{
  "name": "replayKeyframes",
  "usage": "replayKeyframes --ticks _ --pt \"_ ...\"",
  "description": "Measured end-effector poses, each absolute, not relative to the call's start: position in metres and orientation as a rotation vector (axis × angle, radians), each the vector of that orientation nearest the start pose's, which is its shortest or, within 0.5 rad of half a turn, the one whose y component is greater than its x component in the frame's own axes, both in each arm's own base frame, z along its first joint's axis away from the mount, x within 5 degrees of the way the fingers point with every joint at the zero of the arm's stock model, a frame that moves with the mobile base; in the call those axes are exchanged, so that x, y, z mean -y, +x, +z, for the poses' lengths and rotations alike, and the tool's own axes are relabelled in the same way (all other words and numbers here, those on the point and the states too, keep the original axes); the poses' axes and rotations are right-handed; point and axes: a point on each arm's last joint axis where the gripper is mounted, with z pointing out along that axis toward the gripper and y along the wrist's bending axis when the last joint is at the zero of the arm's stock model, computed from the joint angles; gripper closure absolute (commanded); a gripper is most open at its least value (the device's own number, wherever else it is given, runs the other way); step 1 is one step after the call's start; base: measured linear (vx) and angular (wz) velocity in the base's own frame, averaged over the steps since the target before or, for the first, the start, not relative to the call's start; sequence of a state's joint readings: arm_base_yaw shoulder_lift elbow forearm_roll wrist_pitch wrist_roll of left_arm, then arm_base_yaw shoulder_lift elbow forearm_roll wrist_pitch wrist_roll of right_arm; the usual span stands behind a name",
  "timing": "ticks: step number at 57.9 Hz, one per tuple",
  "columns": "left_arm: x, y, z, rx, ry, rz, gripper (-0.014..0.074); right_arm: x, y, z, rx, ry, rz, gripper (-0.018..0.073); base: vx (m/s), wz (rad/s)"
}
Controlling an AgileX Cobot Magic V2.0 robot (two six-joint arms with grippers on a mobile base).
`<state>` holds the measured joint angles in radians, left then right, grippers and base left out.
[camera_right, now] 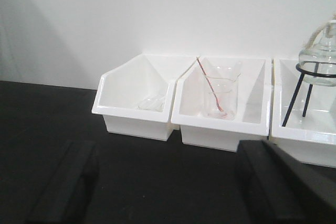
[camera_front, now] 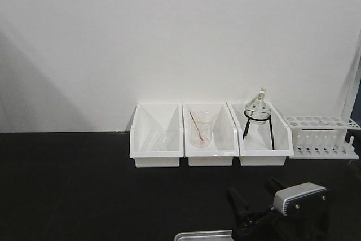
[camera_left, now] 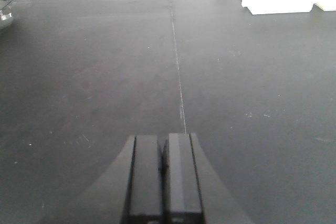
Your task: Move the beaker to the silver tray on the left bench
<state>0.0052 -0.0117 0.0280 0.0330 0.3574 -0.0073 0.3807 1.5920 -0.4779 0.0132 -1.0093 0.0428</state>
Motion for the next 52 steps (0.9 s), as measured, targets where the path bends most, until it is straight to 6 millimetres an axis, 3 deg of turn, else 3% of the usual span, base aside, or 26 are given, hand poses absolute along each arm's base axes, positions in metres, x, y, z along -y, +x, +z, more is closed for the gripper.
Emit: replayKeyframes --ticks 14,28,35,52 --pt "-0.001 0.053 0.172 -1.857 0.009 0.031 0.0595 -0.088 0.221 0.251 -1.747 -0.284 0.311 0.0577 0.0 0.0" --pt "-0.001 0.053 0.172 -1.857 0.009 0.031 0.0595 -0.064 0.159 0.279 -1.921 -0.312 0.295 0.057 0.0 0.0" --pt "-0.001 0.053 0.172 -1.857 0.009 0.031 0.0595 -0.054 0.133 0.289 -1.916 -0.316 0.294 0.057 0.0 0.0" --pt "-0.001 0.053 0.172 -1.857 0.009 0.031 0.0595 -0.041 0.101 0.304 -1.821 -0.302 0.309 0.057 0.0 0.0"
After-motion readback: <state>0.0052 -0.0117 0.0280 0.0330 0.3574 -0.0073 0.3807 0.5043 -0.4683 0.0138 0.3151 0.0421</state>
